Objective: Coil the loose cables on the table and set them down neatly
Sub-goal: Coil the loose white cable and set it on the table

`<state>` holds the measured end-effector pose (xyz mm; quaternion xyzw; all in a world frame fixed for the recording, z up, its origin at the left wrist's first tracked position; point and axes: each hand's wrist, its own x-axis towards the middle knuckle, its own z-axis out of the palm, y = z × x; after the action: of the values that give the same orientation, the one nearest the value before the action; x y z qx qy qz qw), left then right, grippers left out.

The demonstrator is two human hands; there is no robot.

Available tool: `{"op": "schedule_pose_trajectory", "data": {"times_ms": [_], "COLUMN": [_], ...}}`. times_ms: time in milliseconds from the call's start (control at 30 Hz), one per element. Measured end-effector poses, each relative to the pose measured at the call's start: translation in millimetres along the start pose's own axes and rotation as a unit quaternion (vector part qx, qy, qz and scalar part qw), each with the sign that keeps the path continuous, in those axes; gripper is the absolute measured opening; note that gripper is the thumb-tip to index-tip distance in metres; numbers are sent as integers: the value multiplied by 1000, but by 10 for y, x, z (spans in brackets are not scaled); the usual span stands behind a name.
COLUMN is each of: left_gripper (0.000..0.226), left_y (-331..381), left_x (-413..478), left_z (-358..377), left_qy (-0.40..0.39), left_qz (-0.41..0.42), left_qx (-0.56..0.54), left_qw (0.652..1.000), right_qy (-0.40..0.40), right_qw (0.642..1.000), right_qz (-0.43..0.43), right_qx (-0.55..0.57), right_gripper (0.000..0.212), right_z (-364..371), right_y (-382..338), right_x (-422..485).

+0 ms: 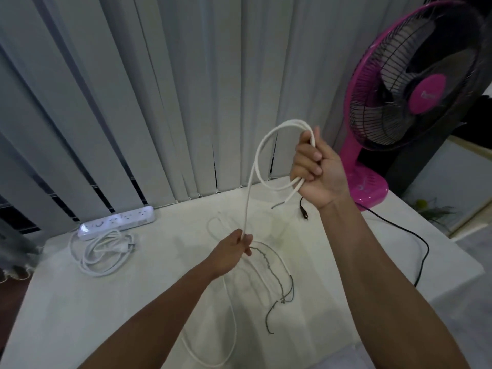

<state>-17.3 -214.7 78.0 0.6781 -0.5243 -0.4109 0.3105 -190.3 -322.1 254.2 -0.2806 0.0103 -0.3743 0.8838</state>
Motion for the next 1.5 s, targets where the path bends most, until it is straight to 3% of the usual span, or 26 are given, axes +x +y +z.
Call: {"op": "schedule_pose_trajectory", "data": {"times_ms": [100, 200, 267, 367, 433, 567, 633, 700, 800, 933, 1100, 1167, 1233, 1367, 1500], "left_gripper": [20, 22, 28, 29, 28, 25, 20, 15, 24, 62, 50, 50, 52, 61, 66], "left_y": [-43, 85, 232, 567, 806, 1263, 1452, 1565, 1595, 1493, 1353, 1390, 1456, 1425, 1237], "left_x": [72, 91, 137, 234, 269, 294, 320, 354, 418, 460, 520, 558, 554, 500, 484], "left_z": [111, 121, 27, -118, -138, -142, -169, -171, -190, -271, -98, -58, -48, -37, 32], "left_qy": [62, 191, 186, 101, 51, 22, 48, 71, 137, 223, 309, 336, 341, 324, 326], "left_qz": [32, 92, 114, 103, 129, 172, 170, 176, 171, 116, 70, 67, 71, 88, 60], "left_qx": [4, -37, 11, 172, 237, 189, 109, 80, 50, 62, 99, 98, 85, -53, -35], "left_qw": [998, 976, 976, 975, 961, 967, 978, 979, 974, 966, 943, 934, 934, 940, 943], "right_qy": [30, 59, 63, 65, 77, 92, 80, 61, 38, 1, -65, -89, -105, -113, -154], "right_qw": [999, 996, 995, 984, 949, 809, 782, 779, 805, 820, 794, 810, 850, 933, 945], "right_qz": [-40, -45, -25, 23, 56, 99, 104, 113, 175, 300, 417, 418, 401, 322, 267], "right_qx": [-2, -41, -76, -167, -299, -571, -609, -614, -566, -488, -437, -402, -326, -112, 104], "right_gripper": [31, 27, 25, 25, 26, 32, 34, 35, 35, 34, 42, 45, 41, 41, 40], "right_z": [-82, -184, -245, -327, -375, -519, -583, -635, -701, -824, -943, -924, -879, -752, -652], "right_y": [-116, -192, -234, -281, -306, -382, -442, -502, -542, -591, -619, -604, -610, -770, -1124], "right_x": [76, 74, 91, 185, 250, 288, 282, 267, 249, 218, 176, 175, 187, 308, 457]}}
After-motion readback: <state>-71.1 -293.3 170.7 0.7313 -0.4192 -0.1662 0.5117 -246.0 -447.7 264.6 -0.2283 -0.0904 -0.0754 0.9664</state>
